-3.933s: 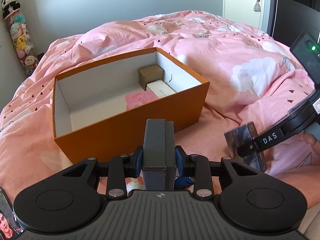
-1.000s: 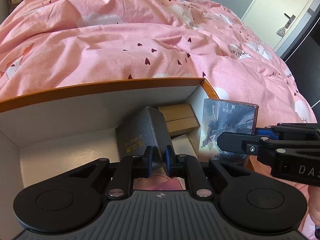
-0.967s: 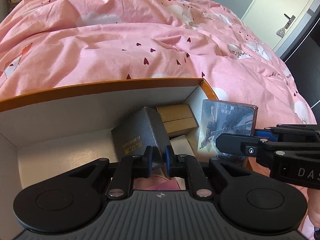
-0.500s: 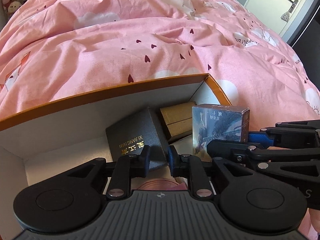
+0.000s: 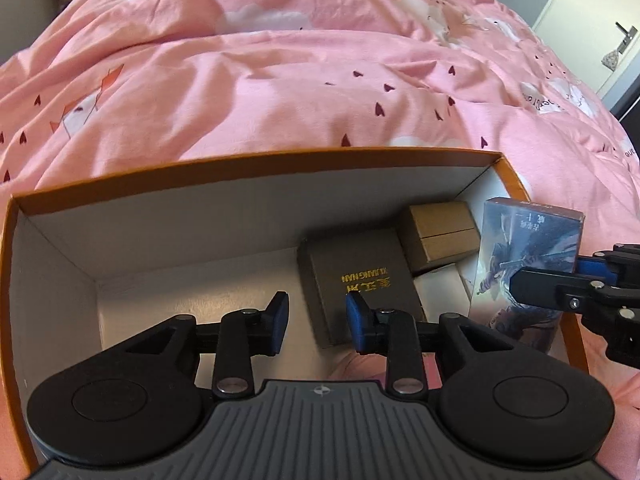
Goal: Organize objects
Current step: 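Lower the grey box into the shoebox and open the left tool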
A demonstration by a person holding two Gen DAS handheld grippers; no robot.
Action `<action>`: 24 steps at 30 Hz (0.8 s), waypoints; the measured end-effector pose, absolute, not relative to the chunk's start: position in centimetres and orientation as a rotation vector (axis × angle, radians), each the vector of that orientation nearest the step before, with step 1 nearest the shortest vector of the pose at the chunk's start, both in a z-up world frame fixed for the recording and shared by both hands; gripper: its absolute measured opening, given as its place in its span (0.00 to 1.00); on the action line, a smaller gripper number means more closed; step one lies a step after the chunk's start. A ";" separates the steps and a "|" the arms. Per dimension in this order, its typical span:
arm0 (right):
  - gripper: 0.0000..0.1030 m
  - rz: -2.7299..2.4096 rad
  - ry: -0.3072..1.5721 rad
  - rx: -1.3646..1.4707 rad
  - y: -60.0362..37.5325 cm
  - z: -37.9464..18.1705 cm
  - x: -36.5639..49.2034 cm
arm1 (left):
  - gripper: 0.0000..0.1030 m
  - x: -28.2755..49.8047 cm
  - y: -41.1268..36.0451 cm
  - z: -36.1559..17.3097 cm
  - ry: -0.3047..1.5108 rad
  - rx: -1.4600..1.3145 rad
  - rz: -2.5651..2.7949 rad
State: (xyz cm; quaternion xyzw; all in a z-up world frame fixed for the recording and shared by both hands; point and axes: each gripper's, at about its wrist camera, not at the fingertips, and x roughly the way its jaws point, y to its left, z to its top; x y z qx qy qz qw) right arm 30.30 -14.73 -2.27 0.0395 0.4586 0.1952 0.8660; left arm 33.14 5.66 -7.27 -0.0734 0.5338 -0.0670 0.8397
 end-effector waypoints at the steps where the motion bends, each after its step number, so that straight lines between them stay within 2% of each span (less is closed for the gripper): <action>1: 0.23 0.431 0.954 0.060 -14.3 -2.2 30.3 | 0.34 33.2 5.9 -7.7 1.143 -0.182 -0.151; 3: 0.23 0.467 0.948 0.014 -13.4 -2.2 30.4 | 0.28 33.4 6.1 -8.5 1.164 -0.213 -0.167; 4: 0.23 0.483 0.947 -0.009 -13.0 -2.3 30.4 | 0.21 33.5 6.0 -8.8 1.164 -0.215 -0.181; 5: 0.23 0.496 0.949 -0.028 -12.7 -2.3 30.6 | 0.20 33.5 5.9 -8.9 1.162 -0.223 -0.195; 14: 0.23 0.550 0.934 -0.084 -10.6 -2.3 32.1 | 0.20 32.4 7.4 -6.6 1.089 -0.231 -0.161; 20: 0.23 0.613 0.830 -0.333 -6.4 -2.6 31.2 | 0.20 32.0 9.6 -4.4 1.058 -0.219 -0.059; 24: 0.23 0.614 0.715 -0.594 -3.4 -3.4 29.8 | 0.20 32.0 10.4 -3.8 1.048 -0.216 -0.032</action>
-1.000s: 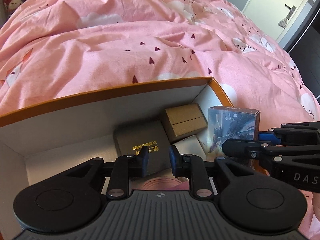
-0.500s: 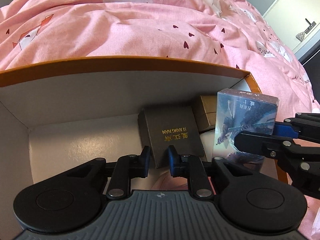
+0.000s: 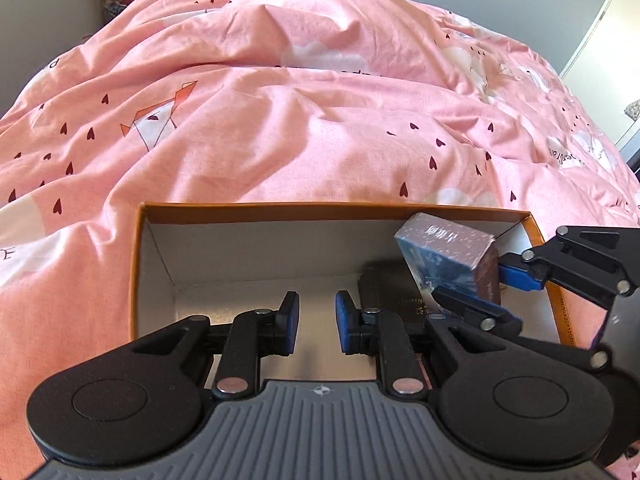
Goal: Organize objects
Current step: 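Lower the grey box into the shoebox and open the left tool, then lay the card pack on the grey box and open the right tool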
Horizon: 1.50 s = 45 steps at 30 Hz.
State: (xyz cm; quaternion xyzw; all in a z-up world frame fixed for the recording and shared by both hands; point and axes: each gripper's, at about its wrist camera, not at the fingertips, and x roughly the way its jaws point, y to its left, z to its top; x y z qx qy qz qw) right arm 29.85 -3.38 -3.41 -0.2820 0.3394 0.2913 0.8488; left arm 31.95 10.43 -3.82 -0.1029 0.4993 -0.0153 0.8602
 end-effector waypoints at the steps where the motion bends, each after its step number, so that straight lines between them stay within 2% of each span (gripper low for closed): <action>1: 0.23 0.610 0.692 -0.665 -2.7 -3.8 29.5 | 0.20 31.9 10.5 -3.8 1.049 -0.220 -0.031; 7: 0.23 0.584 0.568 -1.039 -0.3 -7.3 27.6 | 0.20 31.9 10.5 -4.0 1.042 -0.244 -0.079; 12: 0.24 0.578 0.499 -1.208 -0.1 -9.6 27.1 | 0.20 31.9 10.0 -4.2 1.049 -0.247 -0.123; 14: 0.32 0.593 0.530 -1.199 -0.3 -9.7 27.5 | 0.20 31.9 9.6 -4.4 1.055 -0.238 -0.138; 20: 0.50 0.600 0.591 -1.084 -2.2 -8.6 28.7 | 0.20 31.8 8.9 -5.3 1.084 -0.226 -0.172; 25: 0.53 0.624 0.704 -0.874 -4.6 -6.9 30.3 | 0.20 31.5 8.2 -5.9 1.106 -0.203 -0.197; 31: 0.53 0.621 0.750 -0.732 -6.9 -6.3 31.2 | 0.19 31.5 7.7 -6.6 1.104 -0.170 -0.184; 34: 0.53 0.638 0.777 -0.671 -7.8 -5.9 31.5 | 0.12 32.0 7.6 -6.9 1.103 -0.174 -0.167; 39: 0.46 0.616 0.782 -0.657 -8.6 -6.2 32.5 | 0.08 32.7 8.0 -7.0 1.092 -0.211 -0.154; 40: 0.40 0.617 0.791 -0.643 -8.8 -6.3 32.8 | 0.06 32.9 8.1 -7.0 1.087 -0.218 -0.155; 45: 0.31 0.599 0.783 -0.617 -9.2 -6.2 33.7 | 0.03 34.1 8.2 -6.9 1.073 -0.222 -0.144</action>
